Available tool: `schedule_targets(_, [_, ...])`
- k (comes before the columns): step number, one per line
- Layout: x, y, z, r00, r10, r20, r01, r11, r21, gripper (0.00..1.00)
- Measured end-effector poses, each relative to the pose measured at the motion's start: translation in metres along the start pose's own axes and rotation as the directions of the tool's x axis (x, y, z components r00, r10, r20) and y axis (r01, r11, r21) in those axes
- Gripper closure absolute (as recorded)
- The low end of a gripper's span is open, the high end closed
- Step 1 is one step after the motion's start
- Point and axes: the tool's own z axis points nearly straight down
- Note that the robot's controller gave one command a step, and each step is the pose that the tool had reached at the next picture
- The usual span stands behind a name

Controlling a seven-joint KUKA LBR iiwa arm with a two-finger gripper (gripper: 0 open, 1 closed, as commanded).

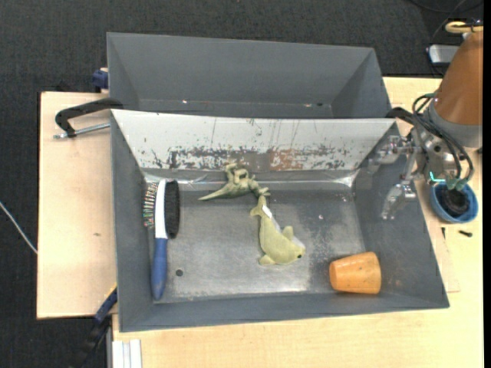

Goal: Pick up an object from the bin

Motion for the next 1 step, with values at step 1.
schedule_targets(1, [0.0291,0.0932,0.0957,0.993,-0.117,0.000,0.117,0.993,-0.004,0.00])
